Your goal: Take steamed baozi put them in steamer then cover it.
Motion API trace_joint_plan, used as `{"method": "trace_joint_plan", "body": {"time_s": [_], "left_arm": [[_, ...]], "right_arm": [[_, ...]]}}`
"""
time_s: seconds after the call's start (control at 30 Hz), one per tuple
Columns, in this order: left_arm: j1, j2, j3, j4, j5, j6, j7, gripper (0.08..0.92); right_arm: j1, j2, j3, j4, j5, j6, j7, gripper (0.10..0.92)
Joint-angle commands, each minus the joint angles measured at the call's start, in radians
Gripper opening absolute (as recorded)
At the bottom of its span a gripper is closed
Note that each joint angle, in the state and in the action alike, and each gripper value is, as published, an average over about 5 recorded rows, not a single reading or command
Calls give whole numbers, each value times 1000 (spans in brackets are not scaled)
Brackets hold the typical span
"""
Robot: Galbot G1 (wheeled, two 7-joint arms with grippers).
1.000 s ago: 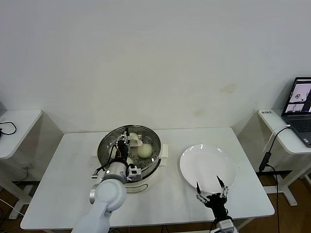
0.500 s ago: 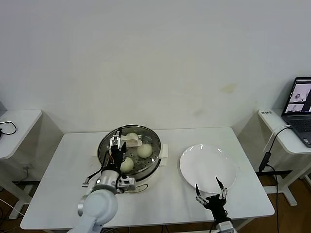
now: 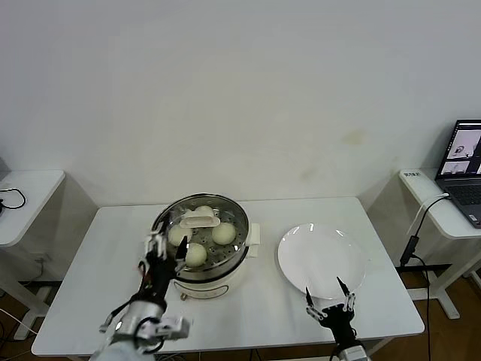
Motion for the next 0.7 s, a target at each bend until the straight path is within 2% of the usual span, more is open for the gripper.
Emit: {"method": "trace_joint_plan", "body": {"time_s": [0.03,0.13,0.23,0.37,0.7], "left_arm": [[233,-23,-293,12,-1074,-240,-402,823],[263,-24,-341,98,-1454,-440,-406,823],[328,-39,-359,149,-1520,-538,-377,823],[393,-50,-357,162,-1508,-519,-356,823],[438,-75,-354,199,-1426,-530,-339,823]], "right_arm": [[-10,-29,-1,2,32,-6,-1,823],[-22,-36,10,8,37,-5,-2,823],[-29,-43,28,12,48,-4,-3,823],[-30,-48,47,10,66,-2,-7,823],[-38,-64,78,26,142,-6,-32,823]]}}
